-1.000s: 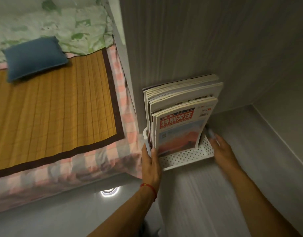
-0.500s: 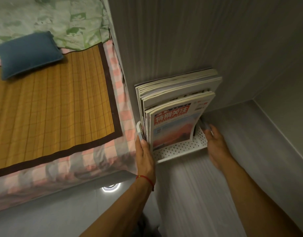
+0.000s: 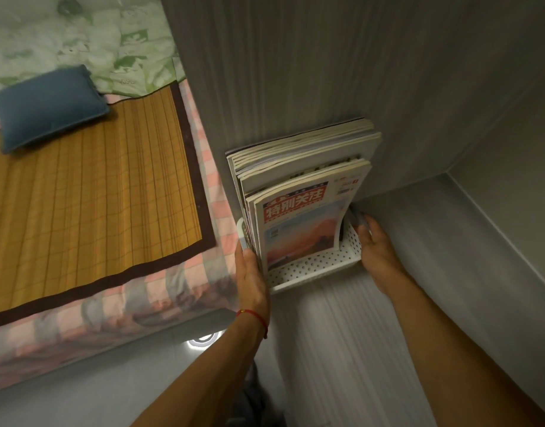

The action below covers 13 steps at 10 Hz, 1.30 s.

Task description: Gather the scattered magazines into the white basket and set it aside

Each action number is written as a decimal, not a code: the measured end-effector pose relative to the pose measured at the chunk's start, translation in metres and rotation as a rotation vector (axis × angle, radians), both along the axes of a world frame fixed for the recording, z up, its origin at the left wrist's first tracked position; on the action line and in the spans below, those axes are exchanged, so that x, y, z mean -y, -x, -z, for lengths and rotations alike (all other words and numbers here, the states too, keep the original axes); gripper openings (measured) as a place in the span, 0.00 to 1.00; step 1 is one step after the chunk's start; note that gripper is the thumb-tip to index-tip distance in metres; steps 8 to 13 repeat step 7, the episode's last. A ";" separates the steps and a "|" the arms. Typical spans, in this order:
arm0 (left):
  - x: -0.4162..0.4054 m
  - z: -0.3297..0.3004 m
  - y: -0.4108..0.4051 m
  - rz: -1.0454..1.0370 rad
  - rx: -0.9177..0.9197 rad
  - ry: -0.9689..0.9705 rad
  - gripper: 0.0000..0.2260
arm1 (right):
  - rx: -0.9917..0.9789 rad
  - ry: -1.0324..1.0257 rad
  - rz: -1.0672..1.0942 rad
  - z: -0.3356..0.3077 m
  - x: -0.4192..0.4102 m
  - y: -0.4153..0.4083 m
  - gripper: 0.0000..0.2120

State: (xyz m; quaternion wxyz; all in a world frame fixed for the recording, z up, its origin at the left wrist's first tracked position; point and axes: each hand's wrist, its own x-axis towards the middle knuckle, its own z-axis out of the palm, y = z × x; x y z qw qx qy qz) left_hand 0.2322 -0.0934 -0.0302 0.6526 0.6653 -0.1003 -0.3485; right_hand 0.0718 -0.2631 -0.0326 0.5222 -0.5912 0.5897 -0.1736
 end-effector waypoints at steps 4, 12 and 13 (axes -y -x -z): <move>-0.006 -0.006 -0.009 0.087 0.055 -0.070 0.17 | -0.114 0.093 -0.008 -0.015 -0.007 -0.002 0.22; -0.049 -0.035 -0.028 0.135 0.307 -0.308 0.22 | 0.015 0.244 0.247 -0.026 -0.089 0.005 0.29; -0.049 -0.035 -0.028 0.135 0.307 -0.308 0.22 | 0.015 0.244 0.247 -0.026 -0.089 0.005 0.29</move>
